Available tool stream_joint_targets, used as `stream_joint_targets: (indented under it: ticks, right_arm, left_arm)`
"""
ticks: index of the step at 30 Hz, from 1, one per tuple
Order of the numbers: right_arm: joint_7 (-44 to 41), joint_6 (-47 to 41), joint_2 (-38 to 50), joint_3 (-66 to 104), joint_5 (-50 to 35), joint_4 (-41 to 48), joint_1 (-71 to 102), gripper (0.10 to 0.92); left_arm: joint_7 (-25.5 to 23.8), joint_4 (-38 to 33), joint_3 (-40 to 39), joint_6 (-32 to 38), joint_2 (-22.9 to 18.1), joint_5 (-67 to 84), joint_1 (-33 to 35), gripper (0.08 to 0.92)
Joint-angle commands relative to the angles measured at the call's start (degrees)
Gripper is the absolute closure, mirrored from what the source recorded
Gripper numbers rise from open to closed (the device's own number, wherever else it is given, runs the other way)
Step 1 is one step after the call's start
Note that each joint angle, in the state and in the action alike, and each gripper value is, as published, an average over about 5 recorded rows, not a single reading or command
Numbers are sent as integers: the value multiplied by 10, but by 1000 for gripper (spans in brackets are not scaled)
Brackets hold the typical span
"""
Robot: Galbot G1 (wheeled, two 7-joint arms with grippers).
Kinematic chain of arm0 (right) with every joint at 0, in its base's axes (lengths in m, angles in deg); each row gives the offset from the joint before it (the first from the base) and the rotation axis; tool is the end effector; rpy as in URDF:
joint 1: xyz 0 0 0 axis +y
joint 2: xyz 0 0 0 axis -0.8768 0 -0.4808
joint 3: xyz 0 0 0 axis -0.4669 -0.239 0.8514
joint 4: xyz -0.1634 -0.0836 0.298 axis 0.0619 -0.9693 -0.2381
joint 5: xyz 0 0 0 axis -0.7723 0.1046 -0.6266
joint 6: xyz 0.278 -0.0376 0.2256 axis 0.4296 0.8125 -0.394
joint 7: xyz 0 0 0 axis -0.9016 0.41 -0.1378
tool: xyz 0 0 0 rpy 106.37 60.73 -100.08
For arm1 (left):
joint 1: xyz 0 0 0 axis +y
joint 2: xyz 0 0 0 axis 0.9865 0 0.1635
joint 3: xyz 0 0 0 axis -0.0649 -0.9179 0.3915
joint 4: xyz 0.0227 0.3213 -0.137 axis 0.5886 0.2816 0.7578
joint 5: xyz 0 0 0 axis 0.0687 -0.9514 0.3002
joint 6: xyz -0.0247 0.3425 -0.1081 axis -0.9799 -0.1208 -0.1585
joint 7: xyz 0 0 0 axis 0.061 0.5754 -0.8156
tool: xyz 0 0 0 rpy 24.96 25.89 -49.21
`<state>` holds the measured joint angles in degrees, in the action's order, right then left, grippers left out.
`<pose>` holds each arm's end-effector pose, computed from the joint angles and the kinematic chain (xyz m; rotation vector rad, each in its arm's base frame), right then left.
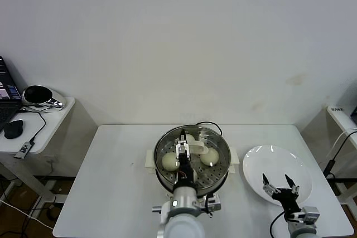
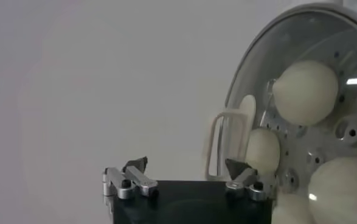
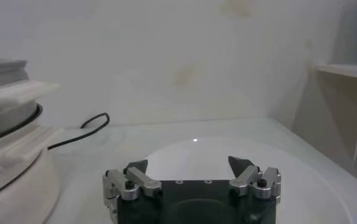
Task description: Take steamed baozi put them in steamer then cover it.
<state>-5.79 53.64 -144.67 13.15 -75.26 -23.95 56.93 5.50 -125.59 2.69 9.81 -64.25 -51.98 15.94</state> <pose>0.1960 -0.1548 -0.3675 -0.0919 -2.8811 -0.0931 0.2154 -0.2086 -0.2263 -0.0756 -2.4041 -1.9659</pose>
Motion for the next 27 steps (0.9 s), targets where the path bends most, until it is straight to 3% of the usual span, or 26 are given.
stream_joint_targets:
  ticks: [1,6,12,16,20,27]
  right_arm:
    - [-4,-4,3,0,-13,-10,9,203]
    - [-9,0,6,0,-11,-26,43,203]
    - [-11,26,-2,-17,1,-64,80,203]
    - [-10,44,-6,-30,19,-87,92,203]
    - [-4,46,-8,-29,37,-105,99,203]
    - [16,4,24,-20,32,-143,132,203]
  left_arm:
    - [87,-119,24,62,29,142,55,177]
    - [184,-164,98,132,54,336,115,177]
    - [305,-173,253,236,70,701,157,177]
    - [253,-150,375,305,76,862,200,177]
    - [211,-110,446,337,85,963,236,177]
    - [152,-30,525,313,89,1051,261,177]
